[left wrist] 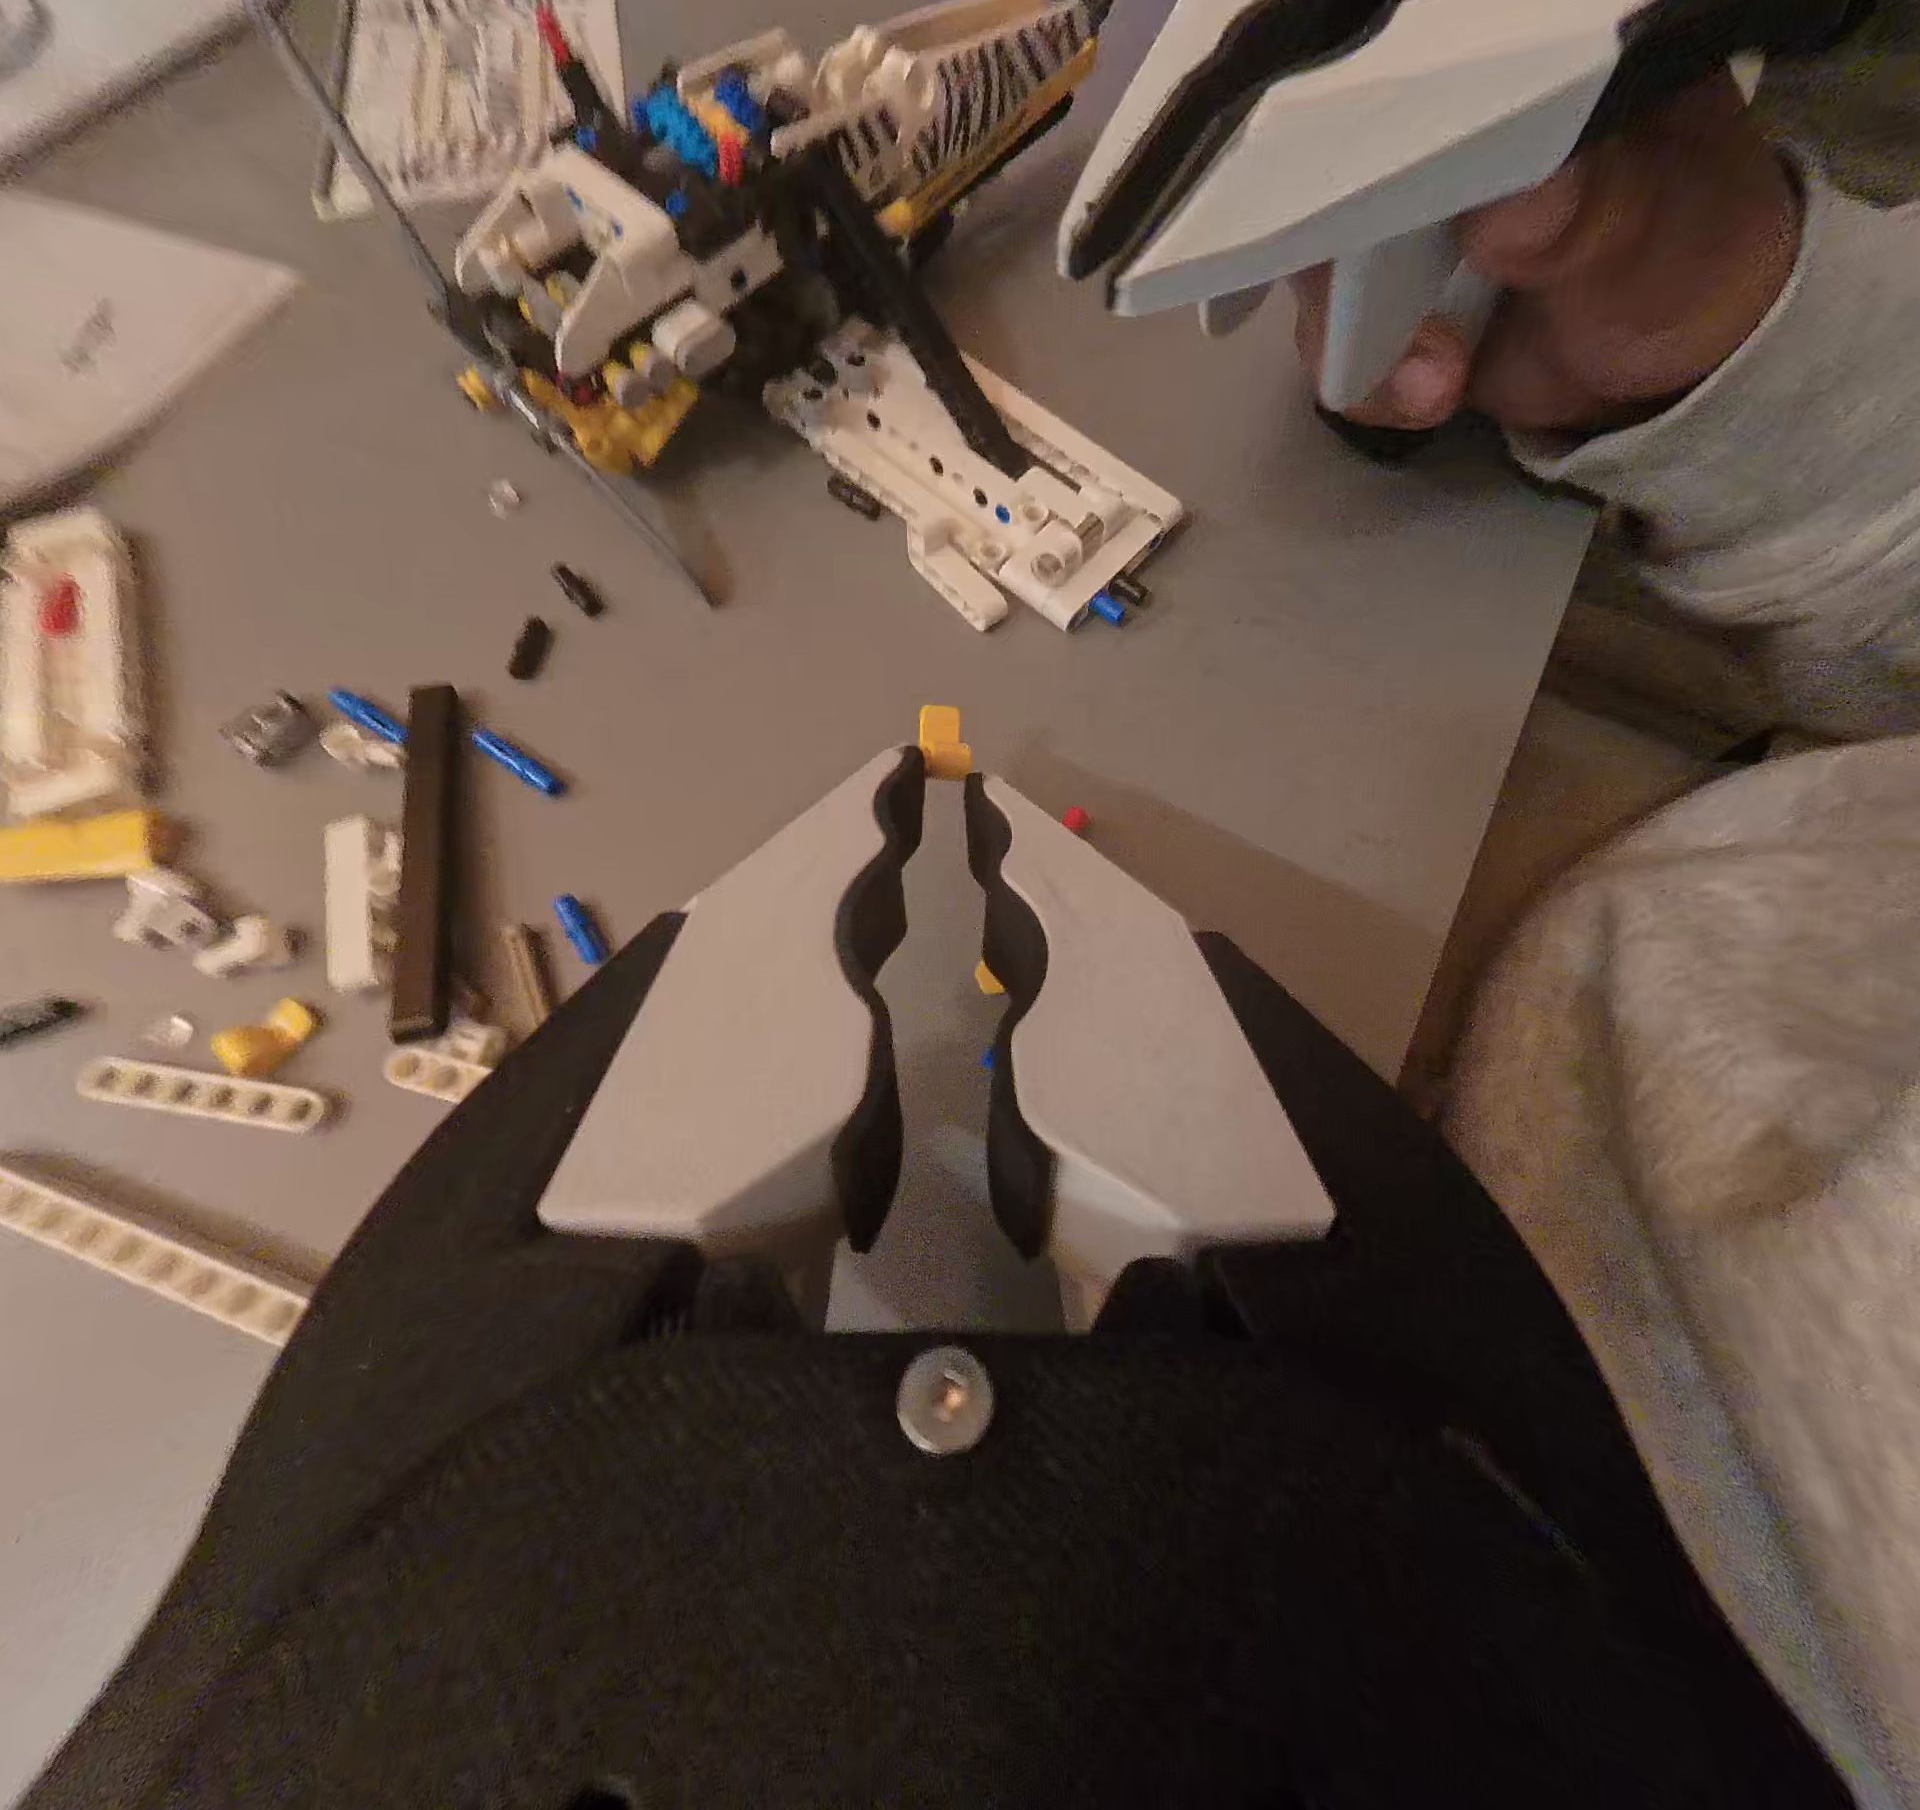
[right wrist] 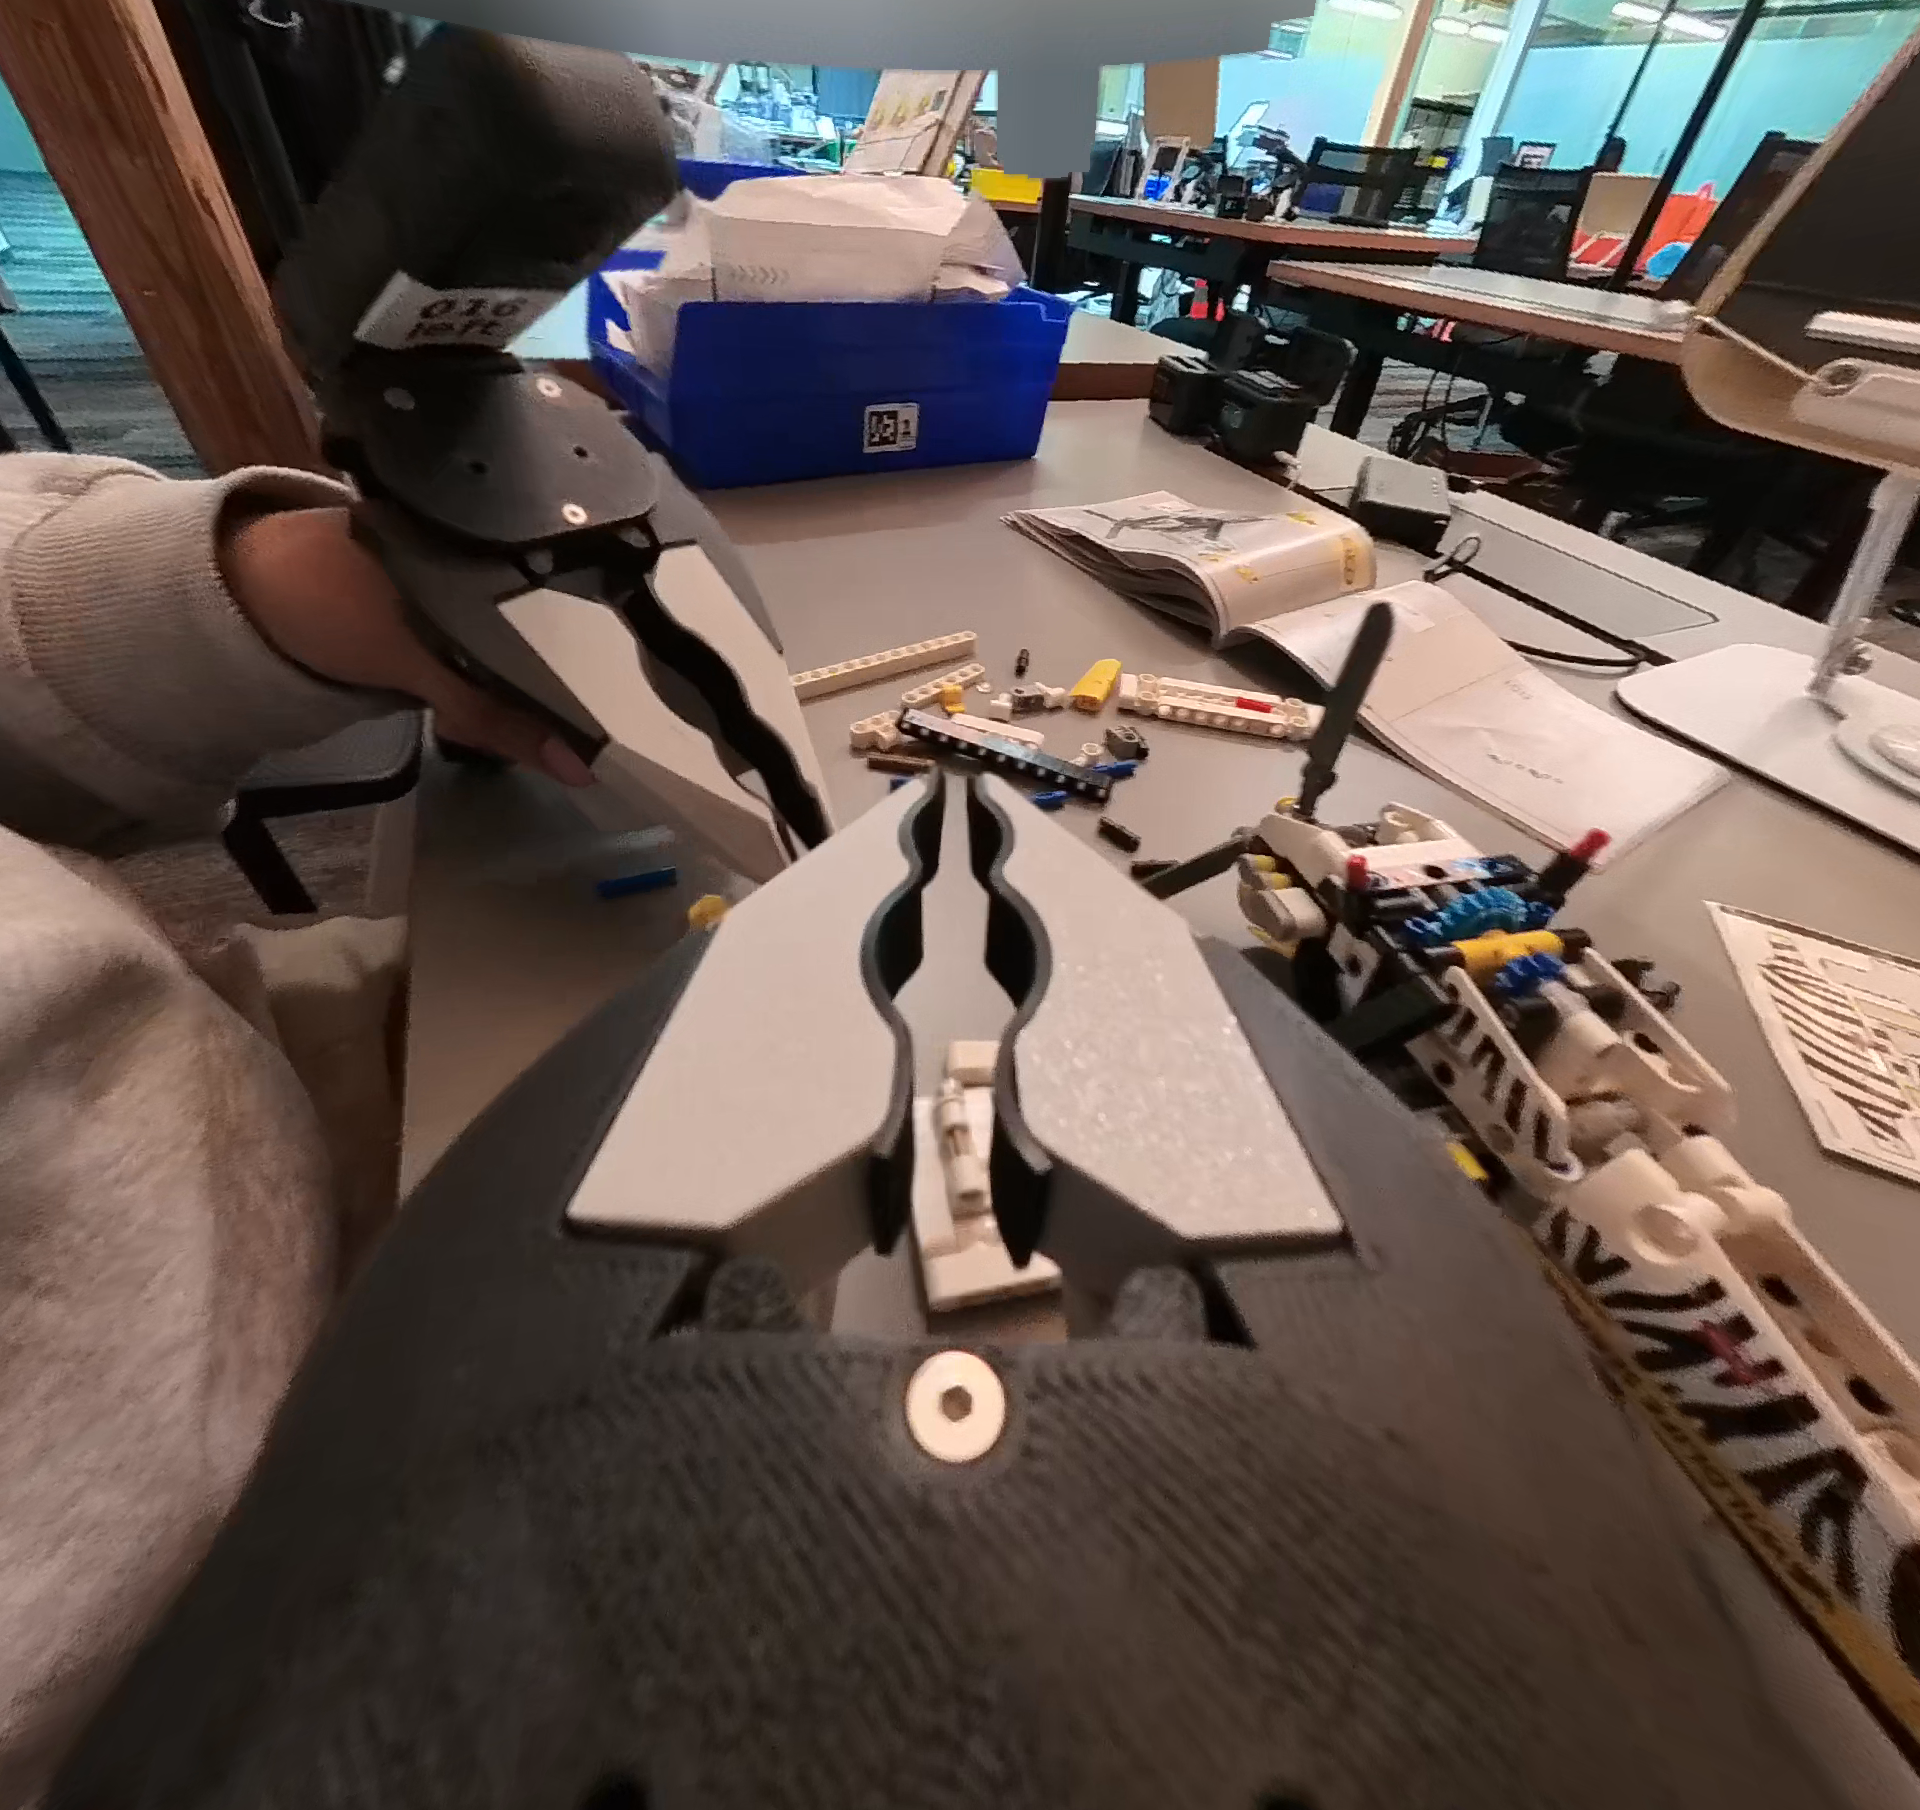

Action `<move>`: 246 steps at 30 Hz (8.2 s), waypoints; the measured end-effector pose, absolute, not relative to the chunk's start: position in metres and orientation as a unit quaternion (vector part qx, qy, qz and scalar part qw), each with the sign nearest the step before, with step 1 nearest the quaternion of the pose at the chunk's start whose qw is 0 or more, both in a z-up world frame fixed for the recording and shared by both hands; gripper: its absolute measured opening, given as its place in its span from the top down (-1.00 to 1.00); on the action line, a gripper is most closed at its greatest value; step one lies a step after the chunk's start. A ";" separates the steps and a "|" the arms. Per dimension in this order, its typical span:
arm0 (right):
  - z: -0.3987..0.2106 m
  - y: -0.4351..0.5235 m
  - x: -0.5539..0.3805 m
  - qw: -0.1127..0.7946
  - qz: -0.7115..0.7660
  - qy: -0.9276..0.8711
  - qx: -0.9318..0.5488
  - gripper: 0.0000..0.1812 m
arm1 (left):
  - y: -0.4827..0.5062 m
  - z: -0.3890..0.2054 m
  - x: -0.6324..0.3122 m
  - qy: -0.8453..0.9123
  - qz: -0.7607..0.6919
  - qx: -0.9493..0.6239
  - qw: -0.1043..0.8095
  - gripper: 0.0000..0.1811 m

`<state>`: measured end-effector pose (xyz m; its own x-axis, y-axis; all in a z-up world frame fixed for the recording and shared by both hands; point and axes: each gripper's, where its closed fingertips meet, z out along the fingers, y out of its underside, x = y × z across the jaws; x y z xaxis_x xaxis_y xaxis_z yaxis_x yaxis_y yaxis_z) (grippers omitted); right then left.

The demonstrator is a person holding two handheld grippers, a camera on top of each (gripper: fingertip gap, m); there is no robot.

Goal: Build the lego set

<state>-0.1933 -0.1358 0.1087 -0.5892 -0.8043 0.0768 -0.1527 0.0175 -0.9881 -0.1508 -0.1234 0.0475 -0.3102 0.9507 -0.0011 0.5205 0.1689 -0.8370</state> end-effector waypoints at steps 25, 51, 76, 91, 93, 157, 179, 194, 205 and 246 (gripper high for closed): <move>0.081 -0.095 -0.162 0.462 -0.371 0.734 -0.331 0.84 | -0.087 0.077 -0.163 -0.475 0.561 -0.657 0.169 0.94; 0.025 -0.099 -0.174 0.352 -0.329 0.869 -0.114 1.00 | -0.095 0.018 -0.144 -0.651 0.319 -0.649 0.230 0.58; 0.037 -0.085 -0.156 0.264 -0.344 0.826 -0.359 0.84 | -0.090 0.016 -0.145 -0.642 0.307 -0.662 0.234 0.85; 0.038 -0.092 -0.157 0.346 -0.346 0.837 -0.246 0.94 | -0.090 0.015 -0.145 -0.642 0.307 -0.662 0.235 0.86; 0.042 -0.092 -0.158 0.373 -0.347 0.832 -0.221 0.94 | -0.090 0.016 -0.145 -0.643 0.306 -0.661 0.236 0.86; 0.081 -0.044 -0.154 0.624 -0.234 0.732 -0.138 0.94 | -0.033 0.085 -0.175 -0.518 0.403 -0.646 0.390 0.87; 0.065 -0.038 -0.165 0.641 -0.155 0.740 -0.134 0.94 | -0.031 0.067 -0.181 -0.522 0.388 -0.665 0.366 0.94; 0.066 -0.038 -0.170 0.636 -0.157 0.742 -0.146 0.94 | -0.031 0.064 -0.178 -0.513 0.396 -0.677 0.349 0.87; 0.064 -0.039 -0.166 0.633 -0.156 0.744 -0.146 0.94 | -0.036 0.059 -0.181 -0.529 0.388 -0.676 0.336 0.94; 0.063 -0.061 -0.196 0.538 -0.309 0.769 -0.156 0.89 | -0.086 0.016 -0.154 -0.675 0.282 -0.638 0.240 0.87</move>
